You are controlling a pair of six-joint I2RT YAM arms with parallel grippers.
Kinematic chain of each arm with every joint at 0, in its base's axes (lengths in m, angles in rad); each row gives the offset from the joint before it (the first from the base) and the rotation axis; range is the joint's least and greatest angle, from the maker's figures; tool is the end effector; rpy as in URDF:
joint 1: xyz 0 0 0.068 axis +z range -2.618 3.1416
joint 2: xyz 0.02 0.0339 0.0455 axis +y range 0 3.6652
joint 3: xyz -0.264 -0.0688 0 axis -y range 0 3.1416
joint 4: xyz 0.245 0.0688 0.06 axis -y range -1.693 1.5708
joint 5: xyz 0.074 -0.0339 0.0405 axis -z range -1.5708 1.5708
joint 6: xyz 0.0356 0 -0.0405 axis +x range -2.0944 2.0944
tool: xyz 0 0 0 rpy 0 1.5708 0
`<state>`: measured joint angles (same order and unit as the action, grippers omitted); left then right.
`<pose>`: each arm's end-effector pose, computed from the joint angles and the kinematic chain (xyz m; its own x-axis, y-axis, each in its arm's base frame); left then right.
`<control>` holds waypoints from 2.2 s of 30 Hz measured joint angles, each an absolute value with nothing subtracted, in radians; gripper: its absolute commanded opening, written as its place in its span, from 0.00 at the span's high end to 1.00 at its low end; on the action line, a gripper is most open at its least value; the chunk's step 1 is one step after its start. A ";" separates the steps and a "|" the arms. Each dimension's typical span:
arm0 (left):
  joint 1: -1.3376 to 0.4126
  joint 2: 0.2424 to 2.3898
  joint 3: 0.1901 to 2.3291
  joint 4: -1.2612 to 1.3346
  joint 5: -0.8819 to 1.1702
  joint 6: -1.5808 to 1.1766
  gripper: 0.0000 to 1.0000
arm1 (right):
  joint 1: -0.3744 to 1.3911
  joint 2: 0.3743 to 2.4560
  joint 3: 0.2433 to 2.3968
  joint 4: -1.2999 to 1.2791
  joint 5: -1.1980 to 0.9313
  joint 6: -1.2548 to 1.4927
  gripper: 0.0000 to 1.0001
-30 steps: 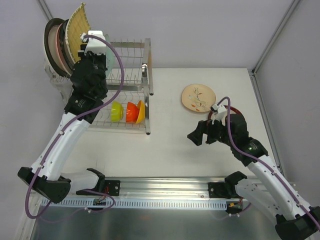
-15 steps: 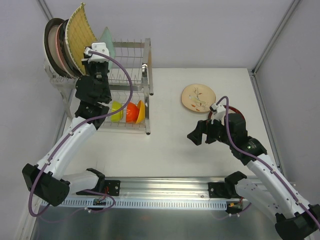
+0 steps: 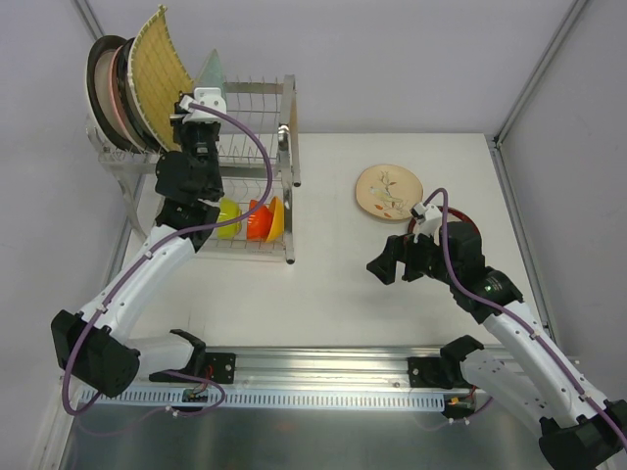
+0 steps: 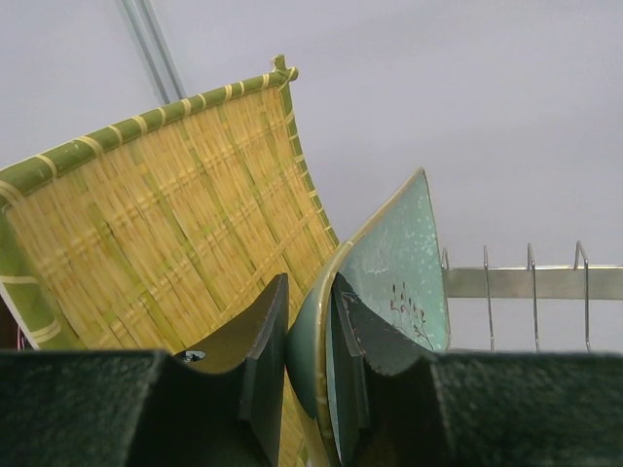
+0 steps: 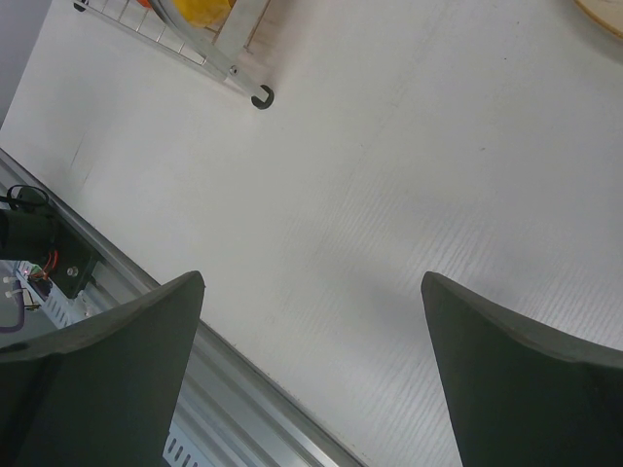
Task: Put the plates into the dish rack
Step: Insert the plate into the dish rack
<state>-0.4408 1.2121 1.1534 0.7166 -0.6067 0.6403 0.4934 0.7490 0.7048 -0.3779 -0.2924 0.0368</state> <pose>0.2412 -0.0913 0.4694 0.4091 0.3497 -0.8428 -0.3765 0.9061 0.1932 0.1472 0.0908 0.2981 -0.3858 -0.1675 -0.9073 -0.6714 0.7255 0.1516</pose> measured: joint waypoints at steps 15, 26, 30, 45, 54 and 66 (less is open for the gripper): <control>-0.417 1.134 1.055 0.723 -0.540 0.599 0.96 | 0.493 0.737 0.689 -0.371 -0.292 0.041 0.00; -0.417 1.081 1.029 0.656 -0.537 0.516 0.71 | 0.493 0.731 0.689 -0.370 -0.292 0.041 0.01; -0.417 1.070 1.022 0.603 -0.558 0.485 0.61 | 0.493 0.731 0.689 -0.370 -0.292 0.041 0.00; -0.406 1.068 1.105 0.464 -0.589 0.372 0.19 | 0.493 0.732 0.689 -0.371 -0.292 0.040 0.00; -0.406 1.019 1.187 0.340 -0.557 0.255 0.04 | 0.487 0.746 0.690 -0.371 -0.292 0.040 0.00; -0.406 0.855 1.191 0.182 -0.458 0.107 0.01 | 0.451 0.791 0.722 -0.390 -0.294 0.052 0.00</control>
